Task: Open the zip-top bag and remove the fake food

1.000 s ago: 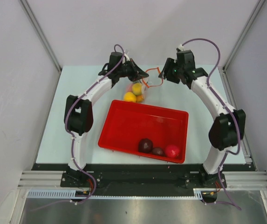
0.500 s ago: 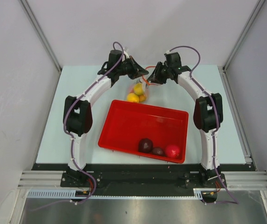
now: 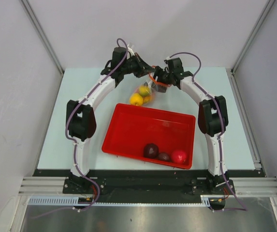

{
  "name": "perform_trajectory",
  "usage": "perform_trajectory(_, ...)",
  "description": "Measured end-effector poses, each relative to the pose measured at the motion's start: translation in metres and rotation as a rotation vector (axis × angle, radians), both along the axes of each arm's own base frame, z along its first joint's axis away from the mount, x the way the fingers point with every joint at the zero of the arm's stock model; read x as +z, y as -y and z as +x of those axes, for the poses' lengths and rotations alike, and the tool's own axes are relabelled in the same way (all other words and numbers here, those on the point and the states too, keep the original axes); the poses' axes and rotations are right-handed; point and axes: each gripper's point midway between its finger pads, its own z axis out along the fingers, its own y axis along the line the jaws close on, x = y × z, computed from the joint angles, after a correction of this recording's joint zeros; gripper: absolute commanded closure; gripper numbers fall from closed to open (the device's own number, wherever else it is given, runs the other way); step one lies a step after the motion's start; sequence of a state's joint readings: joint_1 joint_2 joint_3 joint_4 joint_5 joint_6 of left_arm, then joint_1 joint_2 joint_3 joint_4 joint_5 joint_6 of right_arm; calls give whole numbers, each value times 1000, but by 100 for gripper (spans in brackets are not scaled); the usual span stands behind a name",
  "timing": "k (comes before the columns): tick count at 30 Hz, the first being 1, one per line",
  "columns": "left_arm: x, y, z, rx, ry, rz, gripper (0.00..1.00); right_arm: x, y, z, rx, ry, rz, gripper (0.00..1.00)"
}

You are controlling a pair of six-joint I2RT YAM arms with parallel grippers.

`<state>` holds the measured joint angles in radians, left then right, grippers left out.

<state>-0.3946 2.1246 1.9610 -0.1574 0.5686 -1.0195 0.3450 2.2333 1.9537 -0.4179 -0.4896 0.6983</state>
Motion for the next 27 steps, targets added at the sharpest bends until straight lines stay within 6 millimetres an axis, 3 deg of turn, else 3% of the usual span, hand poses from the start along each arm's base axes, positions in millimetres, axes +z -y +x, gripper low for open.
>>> perform_trajectory(6,-5,2,-3,1,-18,11,100,-24,-4,-15,18,-69,15,19)
perform_trajectory(12,-15,6,-8,-8,-36,28,100,-33,-11,-18,12,-104,70,20)
perform_trajectory(14,-21,7,-9,-8,-45,33,100,-36,-14,-17,11,-106,82,26)
perform_trajectory(15,-23,7,-10,-9,-49,36,100,-38,-15,-16,9,-110,88,36)
perform_trajectory(19,-37,6,-13,-13,-73,52,100,-42,-16,-13,-4,-122,97,55)
perform_trajectory(27,-40,4,-12,-8,-77,54,100,-44,-3,-12,-31,-106,31,61)
